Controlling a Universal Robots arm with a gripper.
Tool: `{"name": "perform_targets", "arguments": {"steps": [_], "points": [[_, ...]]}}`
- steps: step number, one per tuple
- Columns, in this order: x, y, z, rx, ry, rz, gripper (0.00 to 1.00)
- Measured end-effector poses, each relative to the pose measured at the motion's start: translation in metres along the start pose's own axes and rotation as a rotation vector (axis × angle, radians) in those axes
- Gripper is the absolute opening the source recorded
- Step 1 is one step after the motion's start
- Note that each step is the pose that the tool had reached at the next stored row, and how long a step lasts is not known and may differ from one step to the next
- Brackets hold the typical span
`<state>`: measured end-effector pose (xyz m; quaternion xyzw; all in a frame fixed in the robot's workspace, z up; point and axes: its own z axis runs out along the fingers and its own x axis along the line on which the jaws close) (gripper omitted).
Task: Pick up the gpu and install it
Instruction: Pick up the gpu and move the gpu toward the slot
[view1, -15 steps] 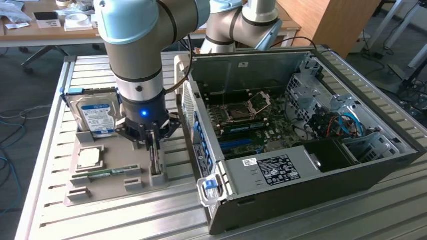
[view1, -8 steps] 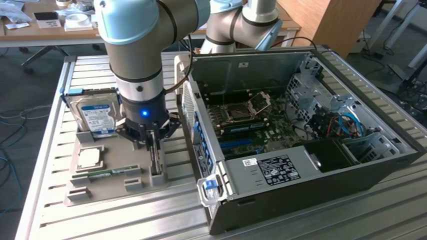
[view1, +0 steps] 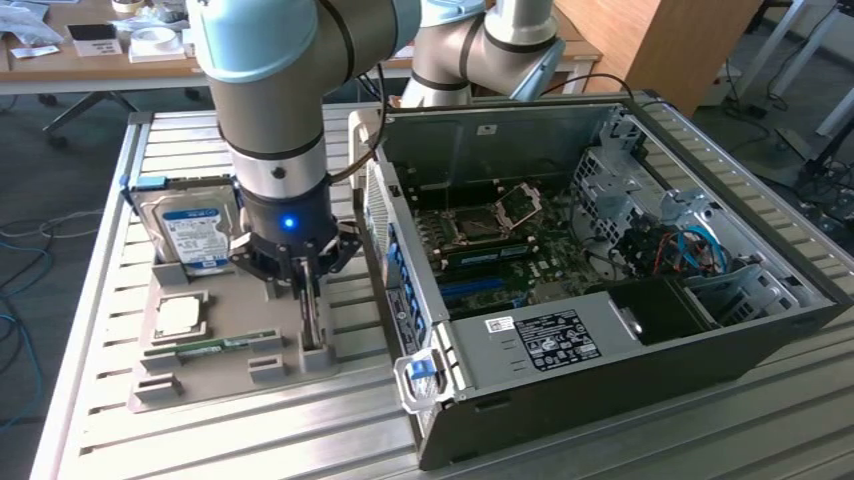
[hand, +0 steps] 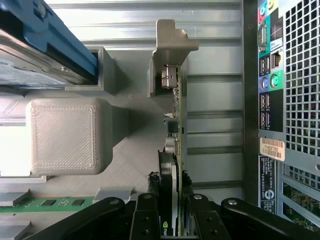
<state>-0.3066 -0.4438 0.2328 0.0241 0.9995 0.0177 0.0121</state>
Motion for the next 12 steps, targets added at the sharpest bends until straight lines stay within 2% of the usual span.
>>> {"name": "perform_targets", "arguments": {"steps": [7, 12], "points": [[-0.001, 0.0008, -0.0223, -0.0001, 0.0, 0.0, 0.27], [-0.001, 0.0012, -0.0326, -0.0001, -0.0001, 0.0, 0.27]]}}
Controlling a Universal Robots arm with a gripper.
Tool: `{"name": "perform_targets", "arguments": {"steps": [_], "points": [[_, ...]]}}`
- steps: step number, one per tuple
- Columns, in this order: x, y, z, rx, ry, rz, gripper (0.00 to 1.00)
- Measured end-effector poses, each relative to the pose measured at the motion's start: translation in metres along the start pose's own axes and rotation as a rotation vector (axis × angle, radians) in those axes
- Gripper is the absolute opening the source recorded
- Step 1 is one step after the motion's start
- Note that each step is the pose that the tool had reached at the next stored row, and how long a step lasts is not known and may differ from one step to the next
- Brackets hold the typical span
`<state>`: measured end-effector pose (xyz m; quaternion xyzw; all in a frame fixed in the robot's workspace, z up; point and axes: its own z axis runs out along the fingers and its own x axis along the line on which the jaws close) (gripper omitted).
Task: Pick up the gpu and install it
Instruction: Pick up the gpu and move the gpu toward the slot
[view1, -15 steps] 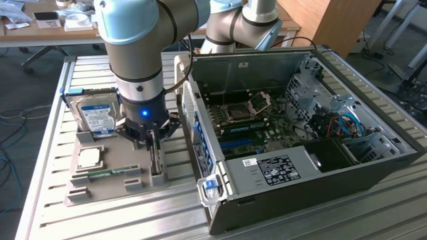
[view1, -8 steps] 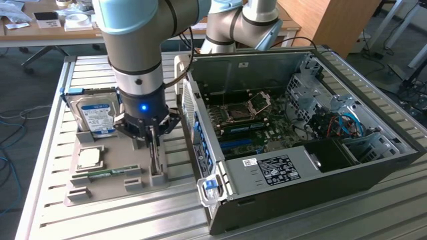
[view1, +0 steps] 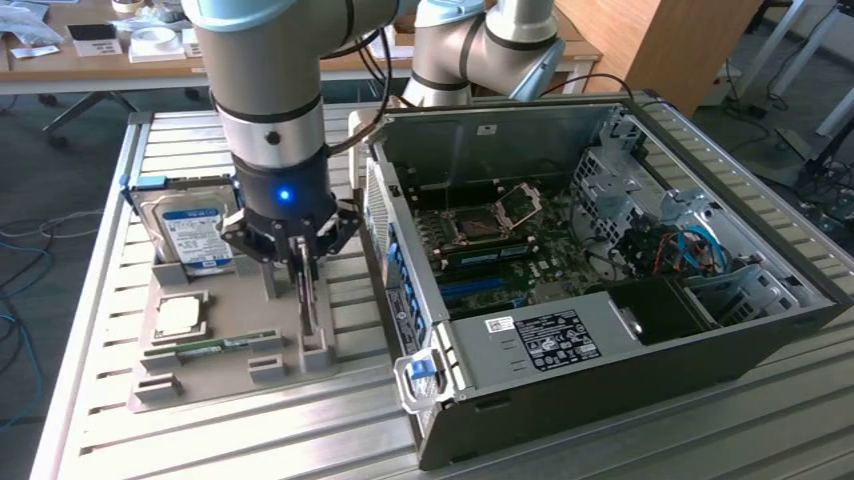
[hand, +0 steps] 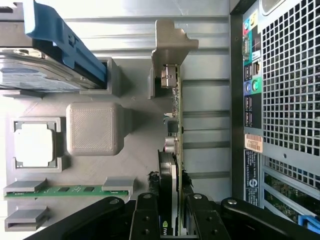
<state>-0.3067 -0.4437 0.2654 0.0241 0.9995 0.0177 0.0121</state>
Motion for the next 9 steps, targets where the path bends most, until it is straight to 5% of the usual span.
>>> {"name": "perform_targets", "arguments": {"steps": [9], "points": [[0.0, 0.0006, -0.0165, 0.0001, 0.0001, 0.0, 0.27]]}}
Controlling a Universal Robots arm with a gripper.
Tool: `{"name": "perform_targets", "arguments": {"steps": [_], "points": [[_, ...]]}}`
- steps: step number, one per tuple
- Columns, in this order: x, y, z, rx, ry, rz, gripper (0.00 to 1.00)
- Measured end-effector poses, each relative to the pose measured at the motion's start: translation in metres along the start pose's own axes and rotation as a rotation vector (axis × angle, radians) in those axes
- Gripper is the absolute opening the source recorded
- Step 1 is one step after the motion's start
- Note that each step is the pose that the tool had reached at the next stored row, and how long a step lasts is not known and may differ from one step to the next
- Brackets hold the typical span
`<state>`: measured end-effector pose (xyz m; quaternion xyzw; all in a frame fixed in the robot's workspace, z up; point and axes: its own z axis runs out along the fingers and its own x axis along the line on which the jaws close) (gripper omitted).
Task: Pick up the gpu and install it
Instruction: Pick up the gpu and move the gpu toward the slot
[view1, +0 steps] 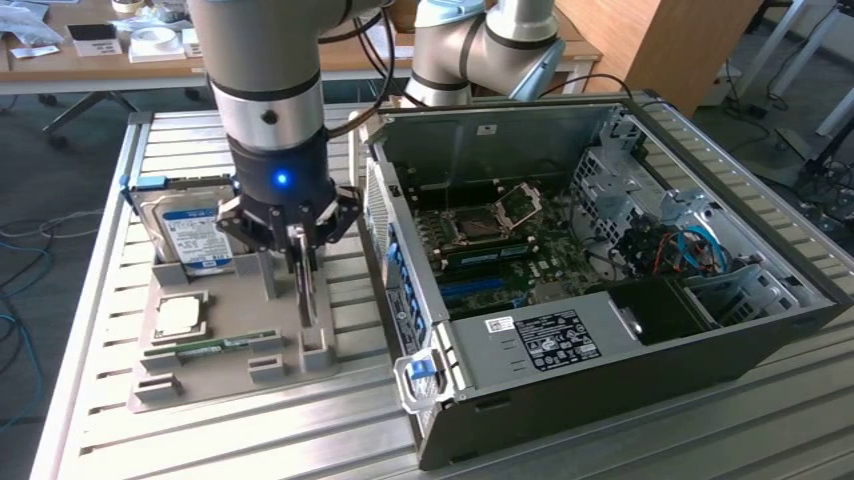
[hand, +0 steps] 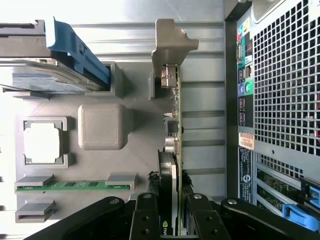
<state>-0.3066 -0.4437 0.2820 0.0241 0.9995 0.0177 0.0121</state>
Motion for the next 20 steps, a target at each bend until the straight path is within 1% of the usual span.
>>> {"name": "perform_targets", "arguments": {"steps": [20], "points": [[-0.001, 0.001, -0.0262, 0.0, 0.0, 0.0, 0.27]]}}
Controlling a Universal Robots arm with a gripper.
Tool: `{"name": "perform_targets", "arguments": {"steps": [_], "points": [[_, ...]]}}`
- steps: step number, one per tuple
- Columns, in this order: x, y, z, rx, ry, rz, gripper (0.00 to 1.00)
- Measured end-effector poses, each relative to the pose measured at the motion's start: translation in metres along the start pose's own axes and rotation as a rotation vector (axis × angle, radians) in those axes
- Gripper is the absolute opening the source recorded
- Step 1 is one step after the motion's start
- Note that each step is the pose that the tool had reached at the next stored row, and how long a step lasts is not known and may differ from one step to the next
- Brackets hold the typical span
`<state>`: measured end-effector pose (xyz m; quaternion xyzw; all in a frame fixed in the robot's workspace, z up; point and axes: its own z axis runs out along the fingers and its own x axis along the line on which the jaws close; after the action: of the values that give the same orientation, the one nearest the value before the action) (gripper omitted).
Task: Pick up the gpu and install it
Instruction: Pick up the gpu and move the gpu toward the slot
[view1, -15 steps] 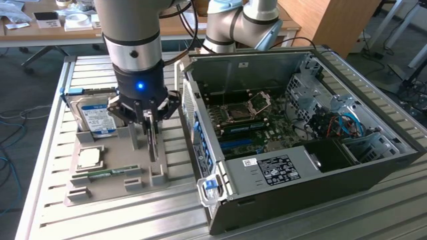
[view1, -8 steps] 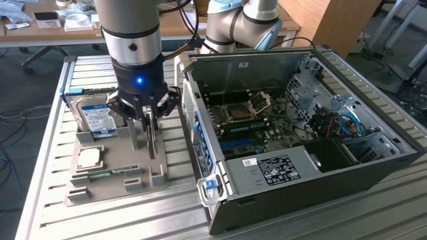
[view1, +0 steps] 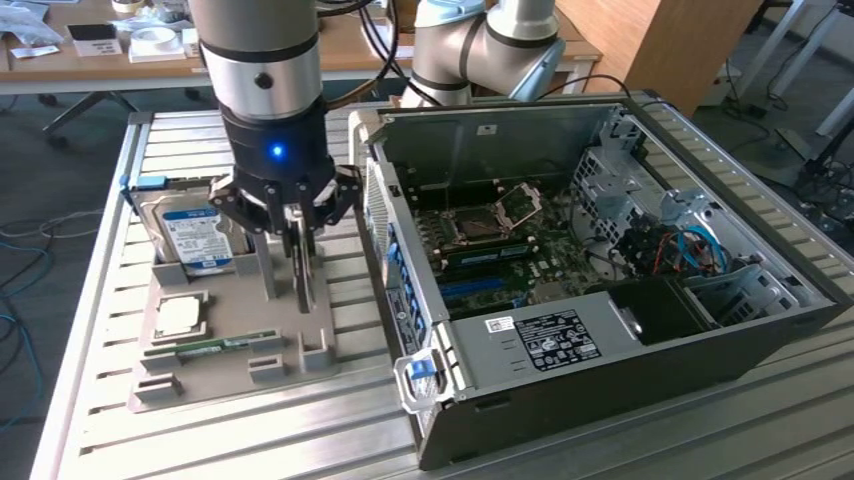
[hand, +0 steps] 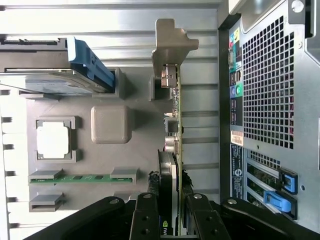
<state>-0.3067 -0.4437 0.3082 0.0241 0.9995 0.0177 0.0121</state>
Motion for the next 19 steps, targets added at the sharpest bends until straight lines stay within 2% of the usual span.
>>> {"name": "perform_targets", "arguments": {"steps": [19], "points": [[-0.001, 0.0011, -0.0304, 0.0, 0.0, 0.0, 0.27]]}}
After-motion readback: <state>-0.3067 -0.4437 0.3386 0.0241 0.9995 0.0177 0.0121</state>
